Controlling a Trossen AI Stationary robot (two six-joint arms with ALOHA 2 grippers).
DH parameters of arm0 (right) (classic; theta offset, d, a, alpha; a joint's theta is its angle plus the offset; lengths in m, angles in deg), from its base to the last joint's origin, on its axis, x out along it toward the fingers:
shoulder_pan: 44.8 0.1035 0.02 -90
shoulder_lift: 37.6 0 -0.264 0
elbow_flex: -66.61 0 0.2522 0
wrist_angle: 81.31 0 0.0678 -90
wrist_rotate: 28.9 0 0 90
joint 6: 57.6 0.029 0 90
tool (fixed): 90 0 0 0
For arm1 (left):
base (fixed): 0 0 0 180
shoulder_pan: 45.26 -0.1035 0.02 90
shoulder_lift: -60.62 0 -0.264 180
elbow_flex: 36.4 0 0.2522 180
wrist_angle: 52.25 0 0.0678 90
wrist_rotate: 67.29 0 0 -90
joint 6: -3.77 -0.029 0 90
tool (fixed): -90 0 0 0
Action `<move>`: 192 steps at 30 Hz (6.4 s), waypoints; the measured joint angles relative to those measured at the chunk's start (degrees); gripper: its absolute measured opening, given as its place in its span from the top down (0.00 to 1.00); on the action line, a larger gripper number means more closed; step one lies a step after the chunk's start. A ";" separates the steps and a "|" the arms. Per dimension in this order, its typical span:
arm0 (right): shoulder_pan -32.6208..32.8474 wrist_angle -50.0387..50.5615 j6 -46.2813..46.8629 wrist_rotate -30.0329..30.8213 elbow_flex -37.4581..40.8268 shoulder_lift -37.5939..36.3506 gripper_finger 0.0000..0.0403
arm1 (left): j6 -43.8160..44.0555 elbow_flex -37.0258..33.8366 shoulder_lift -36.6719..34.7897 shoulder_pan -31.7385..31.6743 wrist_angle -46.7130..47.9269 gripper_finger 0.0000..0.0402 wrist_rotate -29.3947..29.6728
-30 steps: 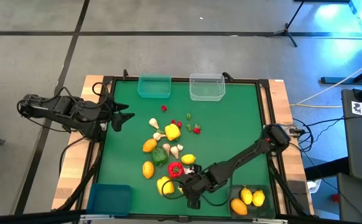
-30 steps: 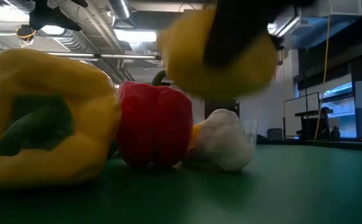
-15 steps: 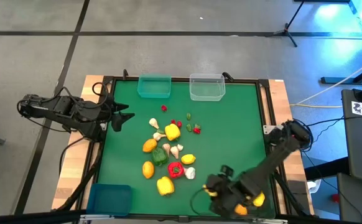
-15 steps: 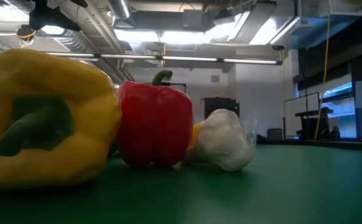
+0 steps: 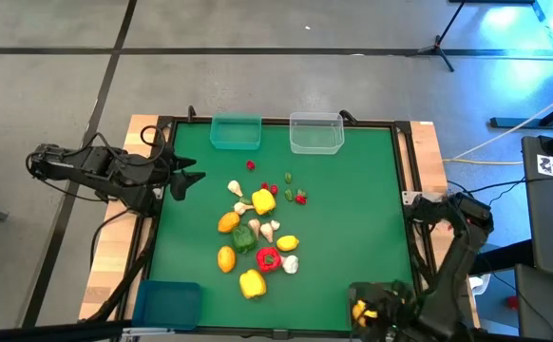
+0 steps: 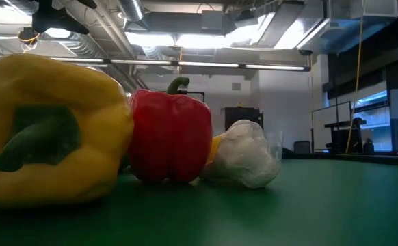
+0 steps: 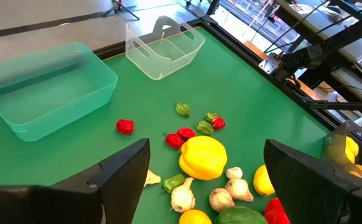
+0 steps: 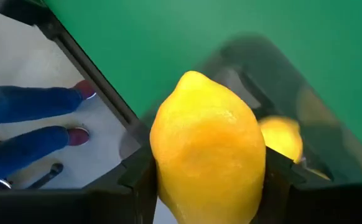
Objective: Sort produce into baskets
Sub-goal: Put the lemon into the black bin
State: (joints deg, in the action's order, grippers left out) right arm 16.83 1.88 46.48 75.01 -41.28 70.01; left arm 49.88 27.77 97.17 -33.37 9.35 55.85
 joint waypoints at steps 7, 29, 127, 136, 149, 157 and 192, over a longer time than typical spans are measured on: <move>5.11 4.80 12.75 -5.93 0.00 0.00 0.54 | -0.03 0.00 -0.02 -0.01 0.02 0.23 0.59; 1.10 5.73 12.29 0.39 0.09 0.00 0.54 | -0.14 0.00 0.00 -0.01 0.06 0.23 2.08; -39.72 -22.52 -68.56 1.06 2.95 -0.85 0.36 | 0.01 0.00 -0.02 0.00 1.76 0.23 3.12; -46.23 -23.58 -88.02 -6.71 2.95 1.27 0.36 | 0.70 0.00 -0.02 -0.01 3.51 0.23 3.10; -47.03 -26.02 -91.04 -12.66 2.99 9.46 0.36 | 0.41 0.00 -0.02 0.01 4.19 0.23 3.10; -47.03 -25.57 -92.26 -13.78 2.99 13.07 0.36 | 0.41 0.00 -0.02 0.00 4.22 0.23 3.37; -45.71 -16.12 -85.78 -14.51 0.17 9.98 0.64 | 0.04 0.00 -0.02 0.00 4.29 0.23 3.52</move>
State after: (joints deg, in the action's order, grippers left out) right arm -28.88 -14.23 -39.30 60.49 -41.11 79.99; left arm 49.92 27.77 97.15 -33.37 13.64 59.37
